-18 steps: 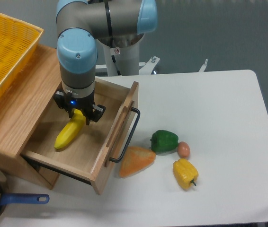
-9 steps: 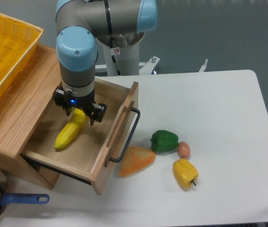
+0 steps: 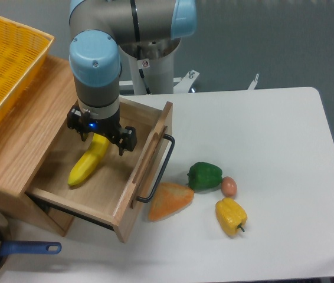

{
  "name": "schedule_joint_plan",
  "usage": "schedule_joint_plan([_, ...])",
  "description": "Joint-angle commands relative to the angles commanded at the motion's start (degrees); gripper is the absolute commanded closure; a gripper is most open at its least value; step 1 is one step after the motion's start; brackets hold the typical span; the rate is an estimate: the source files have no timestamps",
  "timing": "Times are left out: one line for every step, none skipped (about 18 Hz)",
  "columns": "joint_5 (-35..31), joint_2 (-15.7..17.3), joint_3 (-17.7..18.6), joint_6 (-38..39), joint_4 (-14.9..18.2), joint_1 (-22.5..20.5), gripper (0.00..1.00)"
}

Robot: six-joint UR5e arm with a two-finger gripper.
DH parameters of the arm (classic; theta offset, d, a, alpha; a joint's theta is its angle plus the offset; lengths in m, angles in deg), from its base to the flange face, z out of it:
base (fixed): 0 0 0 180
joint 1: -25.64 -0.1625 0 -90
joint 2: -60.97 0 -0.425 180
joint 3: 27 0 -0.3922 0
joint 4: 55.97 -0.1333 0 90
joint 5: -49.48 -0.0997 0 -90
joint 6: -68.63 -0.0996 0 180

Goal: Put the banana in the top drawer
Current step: 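Open the gripper to release the banana inside the drawer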

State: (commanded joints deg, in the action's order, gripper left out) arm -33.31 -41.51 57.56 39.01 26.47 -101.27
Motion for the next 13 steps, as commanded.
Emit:
schedule_joint_plan([-0.1,0.0,-0.5,-0.2,-0.3,-0.3,0.00])
schedule_joint_plan([-0.3,0.0,-0.7,-0.2,-0.4,-0.3,0.00])
schedule_joint_plan([-0.4,0.0,-0.7,-0.2,-0.4,-0.4,0.00])
schedule_joint_plan([-0.4,0.1,-0.9,-0.2,-0.4,-0.5,0.00])
schedule_joint_plan([-0.3,0.2,-1.0,-0.2,-0.4,-0.6,0.00])
schedule_joint_plan([-0.3,0.7,-1.1,-0.2,-0.4,-0.8,0.00])
schedule_joint_plan([-0.4,1.0,-1.1,-0.3,-0.4,-0.9,0.00])
schedule_joint_plan([-0.4,1.0,-1.1,-0.3,-0.4,-1.1,0.00])
schedule_joint_plan([-0.4,1.1,-1.1,-0.3,-0.4,-1.1,0.00])
schedule_joint_plan([-0.4,1.4,-1.1,-0.4,-0.4,-1.2,0.00])
schedule_joint_plan([-0.5,1.7,-1.1,-0.9,-0.4,-1.3,0.00])
schedule_joint_plan([-0.5,2.0,-1.0,-1.7,-0.3,-1.6,0.00])
schedule_joint_plan([-0.6,2.5,-1.0,-2.3,-0.2,-1.8,0.00])
